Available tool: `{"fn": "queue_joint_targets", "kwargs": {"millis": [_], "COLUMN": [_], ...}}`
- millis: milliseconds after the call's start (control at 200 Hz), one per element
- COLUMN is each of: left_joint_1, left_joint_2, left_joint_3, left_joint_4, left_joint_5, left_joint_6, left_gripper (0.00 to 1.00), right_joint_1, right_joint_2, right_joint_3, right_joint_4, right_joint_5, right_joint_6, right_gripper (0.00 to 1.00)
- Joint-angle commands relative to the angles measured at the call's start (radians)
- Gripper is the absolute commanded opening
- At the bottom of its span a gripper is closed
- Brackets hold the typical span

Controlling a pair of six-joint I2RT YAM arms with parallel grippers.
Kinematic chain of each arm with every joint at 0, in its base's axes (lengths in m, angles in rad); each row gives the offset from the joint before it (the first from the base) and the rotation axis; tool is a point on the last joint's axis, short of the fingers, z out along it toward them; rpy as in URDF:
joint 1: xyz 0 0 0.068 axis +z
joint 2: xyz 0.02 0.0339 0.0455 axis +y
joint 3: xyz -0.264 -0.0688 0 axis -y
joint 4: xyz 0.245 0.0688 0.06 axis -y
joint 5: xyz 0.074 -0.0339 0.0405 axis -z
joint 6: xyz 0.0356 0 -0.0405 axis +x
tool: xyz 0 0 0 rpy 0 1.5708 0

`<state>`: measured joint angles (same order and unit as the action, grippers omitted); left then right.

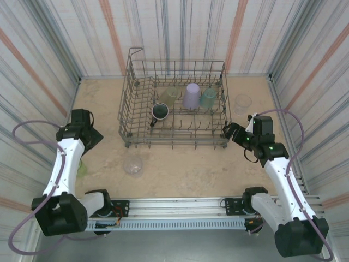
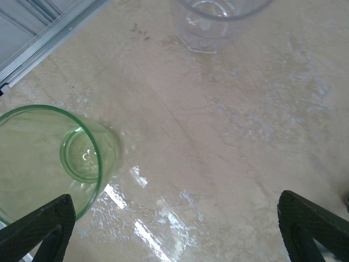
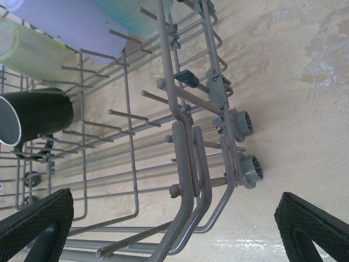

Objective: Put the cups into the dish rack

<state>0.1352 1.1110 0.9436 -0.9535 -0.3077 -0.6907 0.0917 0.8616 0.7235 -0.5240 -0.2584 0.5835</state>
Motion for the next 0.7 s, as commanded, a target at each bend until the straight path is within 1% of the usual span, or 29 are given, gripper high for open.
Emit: {"fn": "queue_joint_targets", "kwargs": {"millis": [0, 120, 336, 401, 496, 621, 696], "left_joint_1": [0.047, 0.099, 0.152, 0.166, 0.175, 0.177, 0.176], "left_joint_2": [0.007, 0.019, 0.037, 0.039, 0.037, 0.036, 0.039], "left_joint_3": [-0.043, -0.065, -0.091, -0.100, -0.116, -0.135, -0.144], "left_joint_4": [0.041, 0.067, 0.088, 0.089, 0.101, 0.107, 0.114], "left_joint_5": [0.029, 0.076, 0.085, 0.084, 0.084, 0.076, 0.070], "left_joint_6": [0.032, 0.036, 0.055, 0.051, 0.043, 0.043, 0.042], "left_gripper": [0.99, 0.99, 0.99, 0.97, 0.91, 0.86, 0.80], "right_joint_1": [0.007, 0.009, 0.010, 0.010, 0.010, 0.010, 0.010], "right_joint_2": [-0.007, -0.021, -0.069, -0.083, -0.098, -0.114, -0.122], "right_joint_3": [0.040, 0.048, 0.043, 0.039, 0.034, 0.028, 0.027], "right_joint_4": [-0.011, -0.030, -0.062, -0.071, -0.082, -0.094, -0.098], "right_joint_5": [-0.008, -0.004, 0.005, 0.009, 0.013, 0.019, 0.022], "right_joint_6": [-0.018, -0.019, -0.017, -0.017, -0.017, -0.019, -0.021], "right_gripper": [0.99, 0.99, 0.99, 0.99, 0.99, 0.99, 0.99]}}
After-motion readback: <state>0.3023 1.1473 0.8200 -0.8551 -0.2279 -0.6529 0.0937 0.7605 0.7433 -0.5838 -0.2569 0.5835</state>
